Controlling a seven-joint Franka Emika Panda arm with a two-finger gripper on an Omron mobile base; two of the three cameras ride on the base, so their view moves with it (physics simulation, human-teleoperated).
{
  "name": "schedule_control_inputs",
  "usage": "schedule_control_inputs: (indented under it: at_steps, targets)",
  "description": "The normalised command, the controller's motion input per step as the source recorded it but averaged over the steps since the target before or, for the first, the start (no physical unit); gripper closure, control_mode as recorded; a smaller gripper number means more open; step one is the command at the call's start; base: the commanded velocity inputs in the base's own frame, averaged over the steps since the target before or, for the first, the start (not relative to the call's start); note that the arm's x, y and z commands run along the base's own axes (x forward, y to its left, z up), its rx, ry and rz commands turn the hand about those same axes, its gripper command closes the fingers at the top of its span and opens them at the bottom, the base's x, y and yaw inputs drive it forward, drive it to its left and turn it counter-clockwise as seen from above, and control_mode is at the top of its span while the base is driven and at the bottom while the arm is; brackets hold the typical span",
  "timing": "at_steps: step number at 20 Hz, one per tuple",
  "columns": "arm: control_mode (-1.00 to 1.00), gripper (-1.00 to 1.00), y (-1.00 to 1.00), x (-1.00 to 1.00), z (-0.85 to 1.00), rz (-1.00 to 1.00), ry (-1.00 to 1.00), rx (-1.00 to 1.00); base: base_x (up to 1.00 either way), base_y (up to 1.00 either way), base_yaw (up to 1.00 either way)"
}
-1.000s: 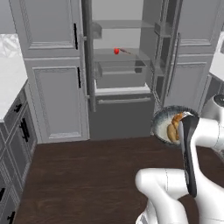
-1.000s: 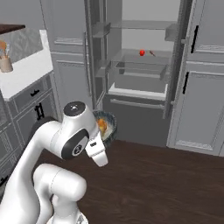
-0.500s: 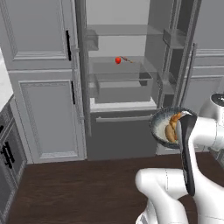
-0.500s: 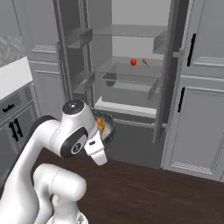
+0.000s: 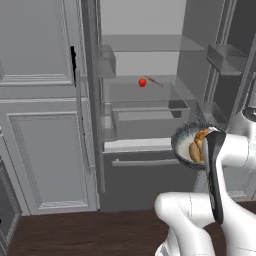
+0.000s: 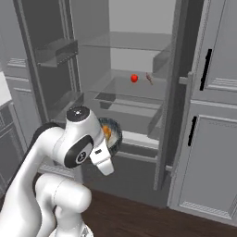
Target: Pick the chicken drumstick and sweet potato from their plates and place them in the bowl. Then put the bowl in the fridge.
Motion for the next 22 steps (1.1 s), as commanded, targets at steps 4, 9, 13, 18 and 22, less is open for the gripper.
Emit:
schedule_control_inputs:
  at_steps: [4, 9, 13, 18, 22]
  targets:
    - [1.00, 1.00, 0.00, 0.00, 0.00, 0.00, 0.00, 0.00, 1.00, 0.05, 0.03]
    - [1.00, 1.00, 0.00, 0.00, 0.00, 0.00, 0.00, 0.00, 0.99, 0.04, 0.05]
    - [1.00, 1.00, 0.00, 0.00, 0.00, 0.00, 0.00, 0.00, 0.91, 0.14, 0.05]
    - [1.00, 1.00, 0.00, 0.00, 0.00, 0.00, 0.00, 0.00, 0.71, 0.01, 0.04]
    - [1.00, 1.00, 0.00, 0.00, 0.00, 0.00, 0.00, 0.00, 0.61, 0.12, 0.00]
